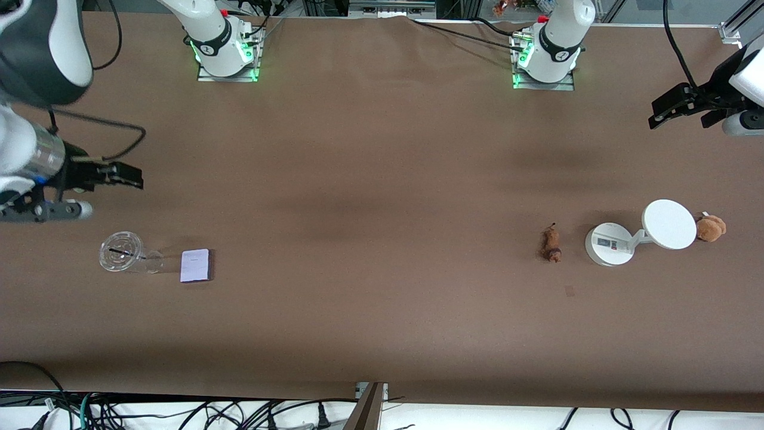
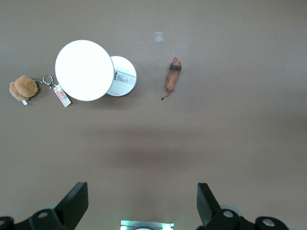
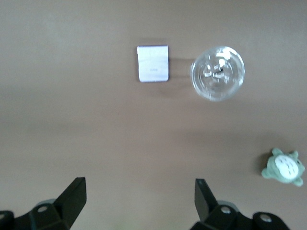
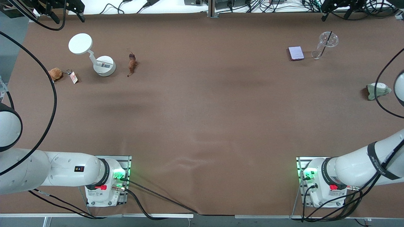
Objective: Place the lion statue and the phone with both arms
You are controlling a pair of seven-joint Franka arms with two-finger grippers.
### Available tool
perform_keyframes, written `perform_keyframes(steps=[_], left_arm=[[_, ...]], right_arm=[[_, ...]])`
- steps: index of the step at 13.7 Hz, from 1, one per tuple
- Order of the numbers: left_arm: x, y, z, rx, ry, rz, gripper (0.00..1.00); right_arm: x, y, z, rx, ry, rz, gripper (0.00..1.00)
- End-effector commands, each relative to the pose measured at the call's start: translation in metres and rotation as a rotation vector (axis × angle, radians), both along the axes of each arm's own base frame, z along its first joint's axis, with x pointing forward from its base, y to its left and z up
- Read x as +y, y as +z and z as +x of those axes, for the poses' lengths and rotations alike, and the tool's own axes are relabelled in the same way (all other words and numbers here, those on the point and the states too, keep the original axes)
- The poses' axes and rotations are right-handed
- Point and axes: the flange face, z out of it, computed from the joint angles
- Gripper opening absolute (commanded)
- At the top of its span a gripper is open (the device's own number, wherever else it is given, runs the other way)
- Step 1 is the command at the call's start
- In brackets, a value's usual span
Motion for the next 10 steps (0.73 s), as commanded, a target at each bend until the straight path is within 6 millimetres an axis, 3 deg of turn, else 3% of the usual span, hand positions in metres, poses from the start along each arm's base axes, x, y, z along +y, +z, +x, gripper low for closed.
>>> perform_keyframes(steps=[1,6,10], left_arm=[[0.001,0.000,0.002,-0.003,0.000,-0.007,1.00],[-0.002,0.003,0.005,-0.011,0.004,0.000,1.00],[-0.002,0.007,0.008,-0.024,0.007,0.002,1.00]], right_arm=[[0.000,0.008,-0.040,0.021,0.022,0.005,1.00],[0.000,0.049,-0.057,-0.042,0.027,0.010,1.00],[-0.005,0.042,-0.048,-0.031,0.018,0.004,1.00]])
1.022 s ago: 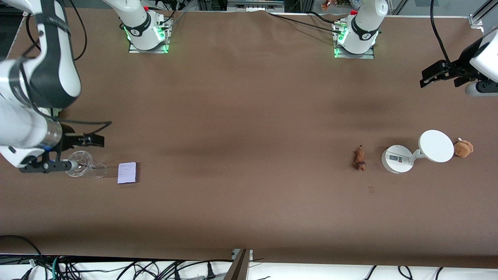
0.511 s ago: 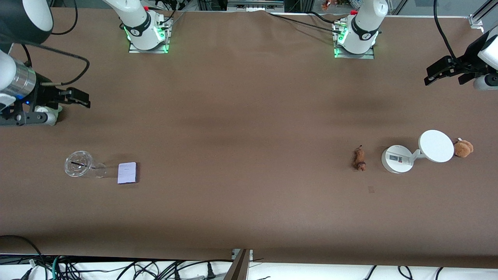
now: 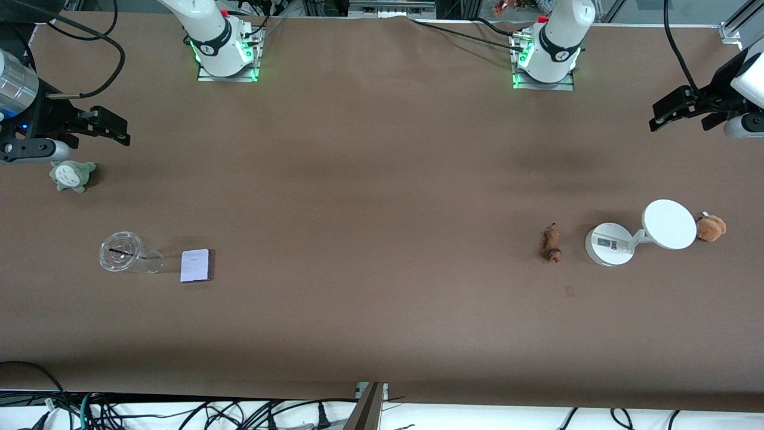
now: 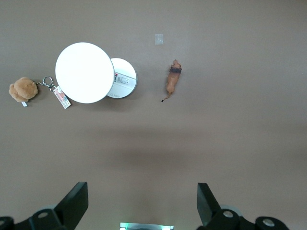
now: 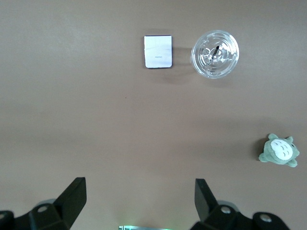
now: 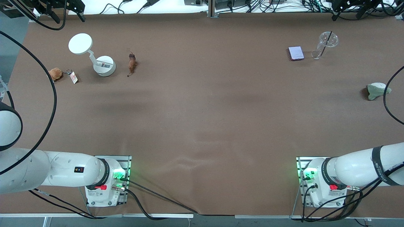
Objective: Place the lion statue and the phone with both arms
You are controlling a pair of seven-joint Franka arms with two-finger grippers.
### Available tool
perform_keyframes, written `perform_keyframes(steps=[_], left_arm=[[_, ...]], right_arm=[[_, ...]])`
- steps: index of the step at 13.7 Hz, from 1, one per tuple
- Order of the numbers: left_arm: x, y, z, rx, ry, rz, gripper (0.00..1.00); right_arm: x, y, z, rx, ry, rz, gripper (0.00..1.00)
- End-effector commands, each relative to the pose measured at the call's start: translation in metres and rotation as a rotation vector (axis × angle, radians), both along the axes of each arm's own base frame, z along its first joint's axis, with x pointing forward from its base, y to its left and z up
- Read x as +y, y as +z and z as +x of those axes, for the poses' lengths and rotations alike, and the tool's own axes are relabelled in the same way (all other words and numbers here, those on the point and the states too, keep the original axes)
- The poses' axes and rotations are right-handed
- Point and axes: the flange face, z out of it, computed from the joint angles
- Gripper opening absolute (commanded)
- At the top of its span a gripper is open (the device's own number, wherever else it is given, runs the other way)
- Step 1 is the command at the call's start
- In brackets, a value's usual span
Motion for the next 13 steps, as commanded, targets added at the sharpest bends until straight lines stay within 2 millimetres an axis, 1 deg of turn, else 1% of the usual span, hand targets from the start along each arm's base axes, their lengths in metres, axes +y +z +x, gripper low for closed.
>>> perform_keyframes(steps=[1,2,5,6,8,11,12,13], left_arm=[[-0.001,0.004,0.008,-0.013,0.009,0.002,1.00],[0.000,0.009,0.010,-0.026,0.008,0.006,1.00],[0.006,0.005,0.014,-0.016,0.011,0.010,1.00],[0.008,0.006,0.014,-0.017,0.012,0.008,1.00],[0.004,0.005,0.016,-0.020,0.008,0.010,1.00],[0.006,0.002,0.018,-0.016,0.011,0.008,1.00],[0.005,0.006,0.019,-0.023,0.009,0.009,1.00],[0.005,0.005,0.021,-0.021,0.009,0.010,1.00]], right_arm=[[-0.003,-0.004,0.002,0.010,0.010,-0.016,1.00],[-0.003,0.000,0.003,0.005,0.014,-0.019,1.00],[-0.004,-0.004,0.009,0.008,0.009,-0.021,1.00],[-0.005,0.000,0.010,-0.001,0.009,-0.020,1.00],[-0.006,-0.002,0.011,0.003,0.006,-0.021,1.00],[-0.006,-0.002,0.011,0.003,0.006,-0.021,1.00],[-0.005,-0.002,0.011,0.003,0.008,-0.021,1.00],[-0.003,-0.002,0.011,0.003,0.012,-0.021,1.00]])
